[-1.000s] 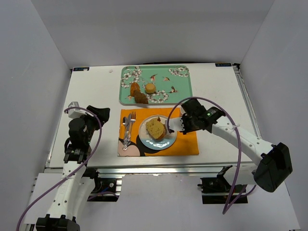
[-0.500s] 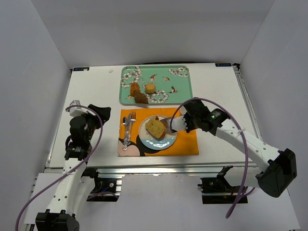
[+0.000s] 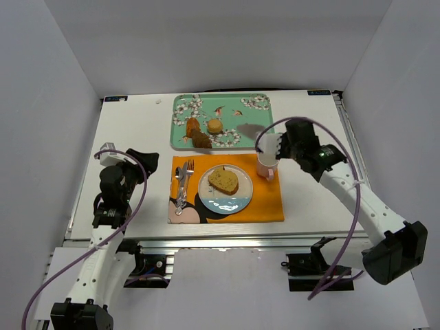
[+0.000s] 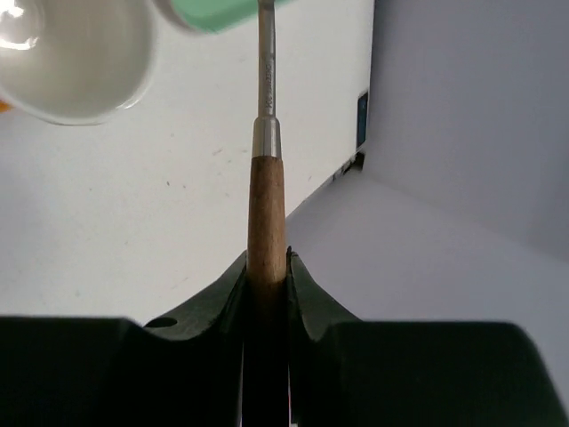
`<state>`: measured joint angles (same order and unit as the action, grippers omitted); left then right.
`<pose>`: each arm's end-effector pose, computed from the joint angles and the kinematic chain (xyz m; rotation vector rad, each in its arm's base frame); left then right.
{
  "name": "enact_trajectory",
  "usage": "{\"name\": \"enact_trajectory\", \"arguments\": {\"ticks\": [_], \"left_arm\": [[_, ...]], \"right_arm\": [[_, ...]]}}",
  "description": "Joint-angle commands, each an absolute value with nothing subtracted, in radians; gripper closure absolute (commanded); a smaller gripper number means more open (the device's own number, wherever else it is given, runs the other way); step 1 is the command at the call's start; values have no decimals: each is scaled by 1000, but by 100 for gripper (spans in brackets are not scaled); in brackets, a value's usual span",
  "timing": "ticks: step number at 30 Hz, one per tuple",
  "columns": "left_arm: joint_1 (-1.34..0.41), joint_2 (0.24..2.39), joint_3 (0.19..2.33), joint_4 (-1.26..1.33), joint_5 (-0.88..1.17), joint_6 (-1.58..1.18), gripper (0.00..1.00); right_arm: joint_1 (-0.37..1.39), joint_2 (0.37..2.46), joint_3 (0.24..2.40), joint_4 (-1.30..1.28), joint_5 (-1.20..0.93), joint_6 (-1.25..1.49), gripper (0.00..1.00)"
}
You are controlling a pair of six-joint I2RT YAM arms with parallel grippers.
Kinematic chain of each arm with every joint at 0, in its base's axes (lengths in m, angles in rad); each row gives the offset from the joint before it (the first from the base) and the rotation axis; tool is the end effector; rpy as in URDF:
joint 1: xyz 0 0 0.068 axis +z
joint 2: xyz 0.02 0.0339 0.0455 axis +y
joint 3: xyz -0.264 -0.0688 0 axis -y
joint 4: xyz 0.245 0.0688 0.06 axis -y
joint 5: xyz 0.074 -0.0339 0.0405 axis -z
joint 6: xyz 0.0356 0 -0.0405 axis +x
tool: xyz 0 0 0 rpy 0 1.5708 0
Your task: Place the bread
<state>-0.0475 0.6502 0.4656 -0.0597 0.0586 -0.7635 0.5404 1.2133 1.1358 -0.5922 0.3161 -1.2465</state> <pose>0.1677 -0.0101 0.2608 -0.6117 1.7564 -0.6232 0.2296 0.1248 0.3347 -1.6795 1.5781 -0.7279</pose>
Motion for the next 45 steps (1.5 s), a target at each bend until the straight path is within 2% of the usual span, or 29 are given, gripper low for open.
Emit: {"name": "enact_trajectory", "arguments": {"ticks": [1,3,7,9,13,20,31,32,33,36,38,39,42,44,45], "left_arm": [[-48,653,471,-25,77,-755,18],[-46,653,472,-20,80,-756,18],[-48,658,479,-20,90,-755,18],[-48,661,482,-23,92,-753,18],[-48,675,488,-17,101,-749,18],[-46,677,480,-8,101,-761,18],[-46,664,457,-8,95,-779,18],[-48,670,457,-6,97,-779,18],[-46,673,459,-3,97,-779,18],[-46,686,462,26,100,-779,18],[-48,690,468,28,100,-776,18],[-46,693,469,28,100,-776,18],[-46,695,469,32,100,-776,18],[-48,698,474,29,100,-776,18],[-46,696,476,28,100,-775,18]], "right_arm": [[413,1216,1199,-400,278,-969,100],[279,1262,1227,-420,207,-701,100],[66,1327,1171,-399,54,-349,100],[-29,1350,1115,-323,29,-278,100],[-69,1411,1004,-206,21,-262,100],[-116,1554,927,-31,34,-256,100],[-155,1637,934,-43,18,-294,100],[-155,1644,936,-44,18,-301,97],[-155,1646,936,-52,15,-308,89],[-156,1649,934,-57,14,-325,79],[-158,1643,934,-69,9,-337,67],[-158,1641,936,-74,9,-341,57],[-166,1626,946,-95,-15,-344,44],[-173,1602,965,-124,-29,-344,39],[-175,1591,972,-138,-34,-350,32]]}}
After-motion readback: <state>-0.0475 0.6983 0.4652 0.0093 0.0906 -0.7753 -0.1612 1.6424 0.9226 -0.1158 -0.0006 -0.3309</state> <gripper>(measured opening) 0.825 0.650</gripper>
